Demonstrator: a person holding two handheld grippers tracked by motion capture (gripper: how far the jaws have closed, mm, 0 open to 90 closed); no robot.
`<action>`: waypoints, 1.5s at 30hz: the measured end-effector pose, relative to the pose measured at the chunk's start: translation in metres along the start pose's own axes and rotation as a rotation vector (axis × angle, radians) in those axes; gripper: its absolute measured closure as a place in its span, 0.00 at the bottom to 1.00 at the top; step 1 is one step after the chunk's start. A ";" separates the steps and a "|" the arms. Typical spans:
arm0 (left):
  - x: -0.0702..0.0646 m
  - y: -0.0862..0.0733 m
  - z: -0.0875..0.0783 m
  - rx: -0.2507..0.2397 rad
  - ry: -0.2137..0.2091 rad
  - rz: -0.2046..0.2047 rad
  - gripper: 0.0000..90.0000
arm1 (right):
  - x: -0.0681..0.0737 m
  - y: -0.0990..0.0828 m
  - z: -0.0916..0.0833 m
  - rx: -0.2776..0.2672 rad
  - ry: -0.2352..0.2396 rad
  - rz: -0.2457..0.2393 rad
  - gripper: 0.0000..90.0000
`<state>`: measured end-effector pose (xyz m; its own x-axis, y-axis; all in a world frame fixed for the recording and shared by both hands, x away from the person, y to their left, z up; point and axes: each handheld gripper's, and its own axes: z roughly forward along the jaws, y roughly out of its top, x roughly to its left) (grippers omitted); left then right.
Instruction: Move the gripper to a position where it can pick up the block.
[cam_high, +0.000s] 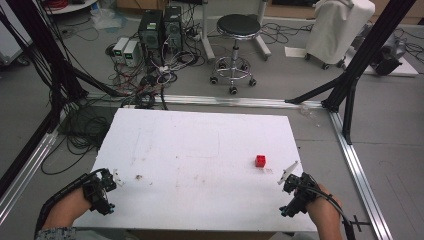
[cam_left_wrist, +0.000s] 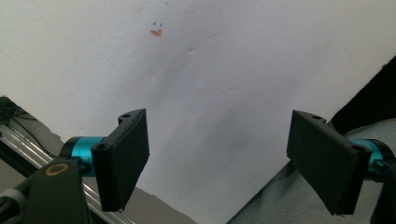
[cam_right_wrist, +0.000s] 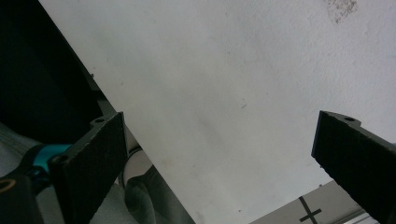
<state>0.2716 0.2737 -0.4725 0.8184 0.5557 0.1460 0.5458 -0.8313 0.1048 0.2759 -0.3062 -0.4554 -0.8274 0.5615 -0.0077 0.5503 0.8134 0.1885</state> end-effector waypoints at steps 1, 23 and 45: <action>0.000 0.000 0.000 0.000 0.000 0.001 0.24 | 0.001 0.001 -0.001 -0.001 -0.001 0.000 0.03; -0.003 0.001 -0.001 -0.005 -0.005 0.013 0.24 | -0.019 0.052 0.008 0.054 -0.110 -0.345 0.03; 0.000 -0.002 0.004 0.003 -0.021 0.006 0.24 | -0.058 0.075 0.032 0.072 -0.005 -0.458 0.03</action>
<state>0.2713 0.2748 -0.4767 0.8254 0.5504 0.1255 0.5412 -0.8347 0.1014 0.3684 -0.2725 -0.4720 -0.9866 0.1428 -0.0795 0.1350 0.9862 0.0962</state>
